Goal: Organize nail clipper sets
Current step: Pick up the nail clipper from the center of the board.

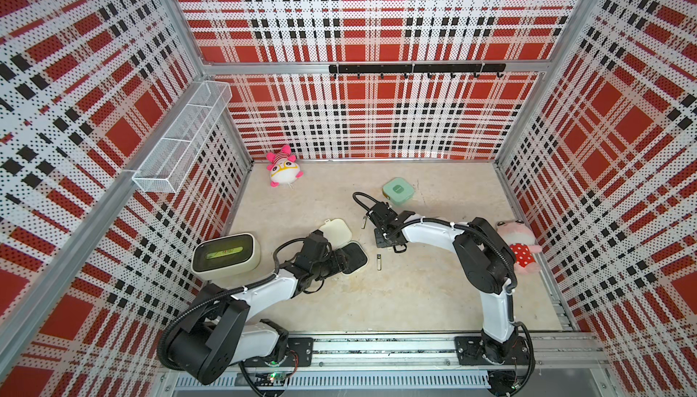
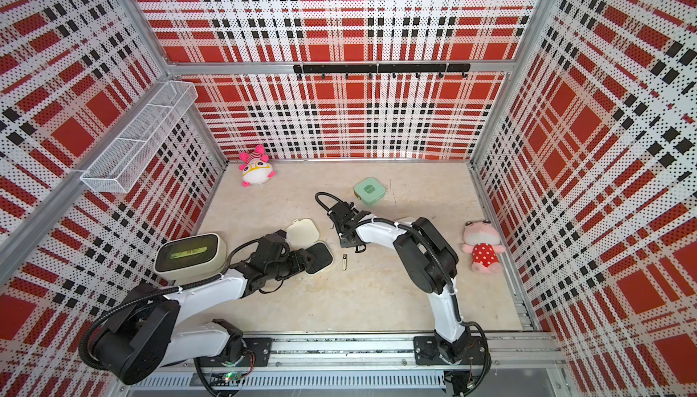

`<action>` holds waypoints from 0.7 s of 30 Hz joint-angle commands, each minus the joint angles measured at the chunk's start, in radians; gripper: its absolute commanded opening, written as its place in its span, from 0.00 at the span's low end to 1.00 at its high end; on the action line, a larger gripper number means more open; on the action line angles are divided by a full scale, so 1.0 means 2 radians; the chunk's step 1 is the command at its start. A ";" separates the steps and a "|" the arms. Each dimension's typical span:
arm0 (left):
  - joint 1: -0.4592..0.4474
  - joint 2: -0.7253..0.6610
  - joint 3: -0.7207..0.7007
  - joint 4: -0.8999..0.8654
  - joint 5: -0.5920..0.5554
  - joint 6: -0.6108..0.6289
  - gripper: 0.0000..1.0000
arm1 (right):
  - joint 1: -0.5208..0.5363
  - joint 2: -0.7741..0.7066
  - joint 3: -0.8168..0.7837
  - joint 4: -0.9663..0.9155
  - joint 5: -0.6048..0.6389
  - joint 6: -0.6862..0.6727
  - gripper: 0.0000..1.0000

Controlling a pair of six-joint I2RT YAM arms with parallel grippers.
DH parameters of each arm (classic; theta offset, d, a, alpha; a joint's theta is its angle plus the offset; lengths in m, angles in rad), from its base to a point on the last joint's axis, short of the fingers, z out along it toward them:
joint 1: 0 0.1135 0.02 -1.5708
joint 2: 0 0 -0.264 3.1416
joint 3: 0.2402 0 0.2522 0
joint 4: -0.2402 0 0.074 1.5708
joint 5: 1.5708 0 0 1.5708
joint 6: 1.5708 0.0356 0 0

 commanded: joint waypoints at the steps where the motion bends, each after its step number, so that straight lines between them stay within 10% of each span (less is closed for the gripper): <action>1: 0.022 -0.021 0.022 -0.027 0.000 0.019 0.72 | -0.002 -0.027 0.000 0.011 0.008 -0.022 0.22; 21: 0.157 0.107 0.163 0.003 0.094 0.067 0.70 | 0.070 -0.026 0.045 0.075 -0.056 -0.111 0.15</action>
